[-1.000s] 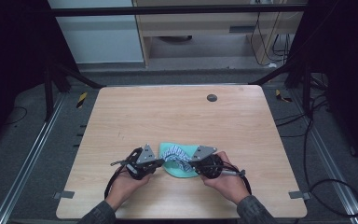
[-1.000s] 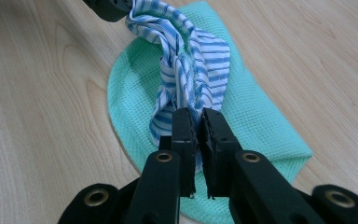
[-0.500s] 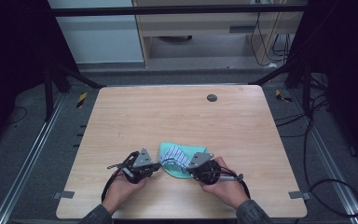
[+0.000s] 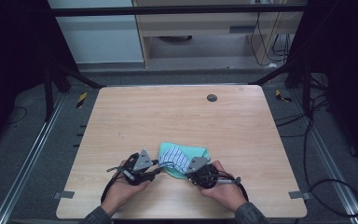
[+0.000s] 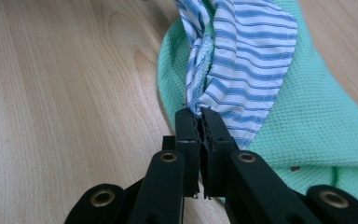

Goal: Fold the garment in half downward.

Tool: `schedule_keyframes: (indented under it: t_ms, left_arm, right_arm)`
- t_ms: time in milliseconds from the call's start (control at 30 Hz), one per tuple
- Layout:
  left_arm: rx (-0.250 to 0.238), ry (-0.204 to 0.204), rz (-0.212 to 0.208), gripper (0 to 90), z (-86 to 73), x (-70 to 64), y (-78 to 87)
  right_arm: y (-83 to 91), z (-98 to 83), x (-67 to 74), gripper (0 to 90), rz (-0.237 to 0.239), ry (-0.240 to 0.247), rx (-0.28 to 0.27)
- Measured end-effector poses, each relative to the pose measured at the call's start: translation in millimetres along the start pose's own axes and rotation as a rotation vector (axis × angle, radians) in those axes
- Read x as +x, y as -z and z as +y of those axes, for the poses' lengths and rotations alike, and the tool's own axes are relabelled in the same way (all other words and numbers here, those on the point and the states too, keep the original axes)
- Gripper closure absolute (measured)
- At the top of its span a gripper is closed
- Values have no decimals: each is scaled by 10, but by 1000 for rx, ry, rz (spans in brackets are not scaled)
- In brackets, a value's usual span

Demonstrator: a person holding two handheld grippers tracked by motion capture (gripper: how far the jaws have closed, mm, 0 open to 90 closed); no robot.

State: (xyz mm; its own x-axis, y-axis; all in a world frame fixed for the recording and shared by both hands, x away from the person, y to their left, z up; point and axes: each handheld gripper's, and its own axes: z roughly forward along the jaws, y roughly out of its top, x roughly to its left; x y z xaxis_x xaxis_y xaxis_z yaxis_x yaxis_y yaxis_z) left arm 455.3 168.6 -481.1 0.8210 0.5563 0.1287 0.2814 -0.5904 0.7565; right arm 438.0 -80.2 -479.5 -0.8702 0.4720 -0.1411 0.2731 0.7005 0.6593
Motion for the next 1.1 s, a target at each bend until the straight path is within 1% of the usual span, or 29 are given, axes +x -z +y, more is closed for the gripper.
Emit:
schedule_keyframes:
  t_ms: [67,100,133,200,300,367,433,500,567,700,733,767,800,833,867,900,933,967,1000,1033,1067,1100]
  left_arm:
    - [1,-1,-2,595,17,4,-36]
    - [1,-5,-3,607,24,4,-49]
    - [2,-10,-7,633,31,-3,-62]
    - [14,-33,-7,705,42,-19,-78]
    - [28,-41,-21,836,42,-28,-89]
    - [51,-42,-31,871,34,-32,-96]
    - [75,-51,-40,884,16,-30,-96]
    - [98,-52,-51,888,-6,-34,-88]
    - [104,-52,-61,890,-17,-46,-81]
    - [122,-73,-73,888,-8,-71,-54]
    - [116,-68,-77,880,-9,-79,-49]
    - [98,-45,-68,839,-16,-83,-37]
    - [90,-25,-60,738,-24,-82,-28]
    - [83,-5,-53,635,-38,-79,-10]
    - [71,13,-53,588,-62,-76,14]
    - [58,27,-53,580,-90,-72,43]
    - [49,47,-52,546,-129,-60,75]
    - [48,57,-46,510,-154,-50,94]
    - [47,78,-32,476,-195,-23,122]
    - [47,93,-23,430,-221,-2,135]
    - [40,114,-2,388,-267,35,158]
    - [40,124,7,368,-292,64,170]
  right_arm:
    - [-9,-3,6,868,2,5,1]
    - [-12,-4,12,868,5,4,1]
    - [-16,-5,18,868,8,6,1]
    - [-23,-11,32,869,11,10,7]
    - [-38,-24,43,870,13,8,9]
    - [-47,-31,47,871,13,13,12]
    - [-53,-36,53,872,9,14,19]
    - [-48,-40,50,874,2,16,26]
    - [-44,-48,34,875,-2,12,28]
    - [-36,-66,-6,873,-9,-4,33]
    - [-33,-67,-10,856,-8,-10,34]
    - [-28,-68,-15,805,-2,-17,34]
    - [-15,-72,-18,734,-8,-38,24]
    - [-2,-77,-21,673,-7,-49,19]
    - [18,-88,-26,612,-7,-61,8]
    - [43,-102,-28,544,-10,-72,2]
    - [66,-122,-31,478,-19,-83,-4]
    - [96,-154,-40,438,-25,-96,-7]
    - [113,-177,-46,399,-32,-104,-10]
    - [146,-221,-56,347,-61,-112,-17]
    - [164,-248,-66,312,-70,-120,-19]
    - [191,-293,-87,277,-80,-135,-26]
